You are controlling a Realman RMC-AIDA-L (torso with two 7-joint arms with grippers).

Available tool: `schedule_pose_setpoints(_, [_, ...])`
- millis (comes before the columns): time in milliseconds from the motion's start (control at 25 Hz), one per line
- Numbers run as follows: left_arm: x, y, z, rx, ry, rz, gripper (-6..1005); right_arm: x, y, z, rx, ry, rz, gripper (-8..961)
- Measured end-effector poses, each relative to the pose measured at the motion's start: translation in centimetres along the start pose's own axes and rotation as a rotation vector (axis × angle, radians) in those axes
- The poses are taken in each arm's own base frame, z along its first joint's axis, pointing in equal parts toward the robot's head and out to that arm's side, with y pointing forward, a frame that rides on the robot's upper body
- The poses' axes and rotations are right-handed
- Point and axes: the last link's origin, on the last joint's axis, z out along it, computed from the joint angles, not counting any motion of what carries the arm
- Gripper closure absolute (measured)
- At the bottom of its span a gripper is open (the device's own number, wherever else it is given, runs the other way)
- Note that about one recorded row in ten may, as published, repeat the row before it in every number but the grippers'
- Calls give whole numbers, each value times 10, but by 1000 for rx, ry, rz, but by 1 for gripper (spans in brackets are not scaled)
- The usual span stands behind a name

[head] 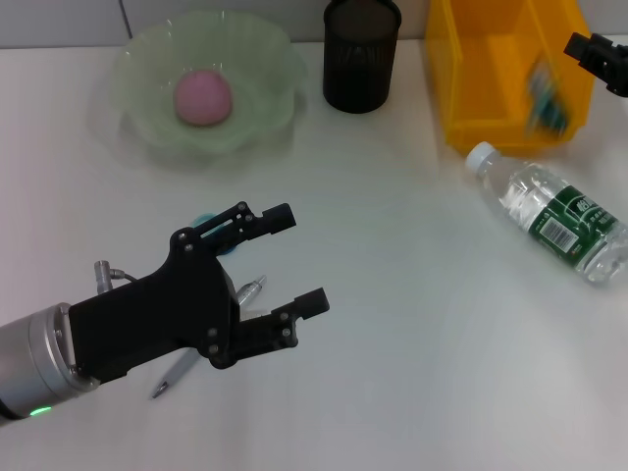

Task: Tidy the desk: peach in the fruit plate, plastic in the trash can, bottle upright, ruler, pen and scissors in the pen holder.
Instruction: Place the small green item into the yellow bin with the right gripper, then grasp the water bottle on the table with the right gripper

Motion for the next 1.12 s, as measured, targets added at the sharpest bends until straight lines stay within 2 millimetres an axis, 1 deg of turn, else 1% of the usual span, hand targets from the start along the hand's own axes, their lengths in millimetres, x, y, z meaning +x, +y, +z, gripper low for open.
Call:
schedule_pose_setpoints(240, [0, 0, 0, 0, 0, -2, 281, -4, -3, -2, 5, 0, 16, 563])
schedule_pose_setpoints(440, [0, 0, 0, 0, 0, -2, 282, -8, -3, -8, -8, -6, 5, 436])
schedule_pose_setpoints(520, [0, 0, 0, 0, 0, -2, 283, -8, -1, -11, -21, -8, -2, 421])
schedule_pose_setpoints(560, [0, 0, 0, 0, 0, -2, 283, -14, 4, -19, -65, -15, -24, 413])
schedule_pose_setpoints(600, [0, 0, 0, 0, 0, -2, 283, -14, 4, -19, -65, -15, -24, 405])
schedule_pose_setpoints(680, [0, 0, 0, 0, 0, -2, 284, -23, 8, -29, -95, -9, -37, 390])
schedule_pose_setpoints(720, [0, 0, 0, -1, 0, -1, 284, -28, 10, -35, -105, 6, -44, 382])
schedule_pose_setpoints(760, [0, -1, 1, -2, 1, 1, 285, -39, 16, -44, -119, 68, -92, 374])
schedule_pose_setpoints(800, [0, -1, 1, -2, 1, 1, 285, -39, 16, -44, -119, 68, -92, 367])
schedule_pose_setpoints(880, [1, -1, 2, -4, 0, 3, 285, -45, 22, -50, -131, 145, -134, 351])
schedule_pose_setpoints(960, [1, -3, 3, -7, -1, 7, 286, -54, 33, -59, -140, 280, -164, 336])
schedule_pose_setpoints(1000, [1, -3, 3, -7, -1, 7, 286, -54, 33, -59, -140, 280, -164, 303])
schedule_pose_setpoints(1040, [1, -3, 4, -8, -1, 8, 287, -57, 37, -62, -139, 324, -167, 269])
schedule_pose_setpoints(1080, [1, -4, 5, -10, -2, 10, 287, -65, 44, -66, -126, 402, -170, 236])
schedule_pose_setpoints(1120, [1, -4, 5, -10, -2, 10, 287, -65, 44, -66, -126, 402, -170, 202])
